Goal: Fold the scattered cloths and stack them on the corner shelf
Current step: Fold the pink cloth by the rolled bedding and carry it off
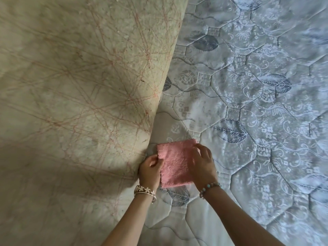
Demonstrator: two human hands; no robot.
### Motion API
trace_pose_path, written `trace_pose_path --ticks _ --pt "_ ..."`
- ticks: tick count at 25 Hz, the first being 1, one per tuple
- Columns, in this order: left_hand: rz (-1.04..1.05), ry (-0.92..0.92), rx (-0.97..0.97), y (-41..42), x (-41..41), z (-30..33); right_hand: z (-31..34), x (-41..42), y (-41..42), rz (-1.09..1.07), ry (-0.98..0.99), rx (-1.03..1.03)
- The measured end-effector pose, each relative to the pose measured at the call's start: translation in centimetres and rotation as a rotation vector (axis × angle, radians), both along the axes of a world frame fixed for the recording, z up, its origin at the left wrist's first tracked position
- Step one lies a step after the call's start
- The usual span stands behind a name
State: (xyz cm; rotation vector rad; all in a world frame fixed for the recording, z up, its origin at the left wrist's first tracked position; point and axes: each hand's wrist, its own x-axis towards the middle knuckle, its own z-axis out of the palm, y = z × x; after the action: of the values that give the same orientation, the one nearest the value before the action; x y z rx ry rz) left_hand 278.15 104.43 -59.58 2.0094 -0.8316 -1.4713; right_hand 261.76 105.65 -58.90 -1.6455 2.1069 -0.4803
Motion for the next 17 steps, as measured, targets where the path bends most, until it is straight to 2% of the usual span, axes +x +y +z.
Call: trace_pose_path --ticks 3,5,8,10,13,15,17 --pt "-0.061 -0.210 -0.094 0.3 -0.5 0.2 -1.9 -0.2 1.2 0.200 0.070 0.013" --pt "-0.150 -0.333 -0.247 0.9 -1.0 0.1 -3.0 -0.3 1.6 0.232 0.110 0.065" --pt "-0.531 -0.666 -0.564 2.0 -1.7 -2.0 -3.8 -0.7 1.5 0.239 0.175 0.106" --pt "-0.751 -0.795 -0.576 2.1 -1.8 -3.7 -4.3 -1.2 1.5 0.272 0.214 0.128" --pt "-0.879 -0.871 -0.421 2.0 -1.3 -4.5 -4.8 -1.8 1.5 0.336 0.240 0.151" --pt "-0.867 -0.854 -0.403 2.1 -1.6 -4.0 -4.4 -1.8 1.3 0.343 0.205 0.147" --pt "-0.693 -0.747 -0.387 2.1 -2.0 -3.7 -3.3 -1.6 1.3 0.238 0.063 0.183"
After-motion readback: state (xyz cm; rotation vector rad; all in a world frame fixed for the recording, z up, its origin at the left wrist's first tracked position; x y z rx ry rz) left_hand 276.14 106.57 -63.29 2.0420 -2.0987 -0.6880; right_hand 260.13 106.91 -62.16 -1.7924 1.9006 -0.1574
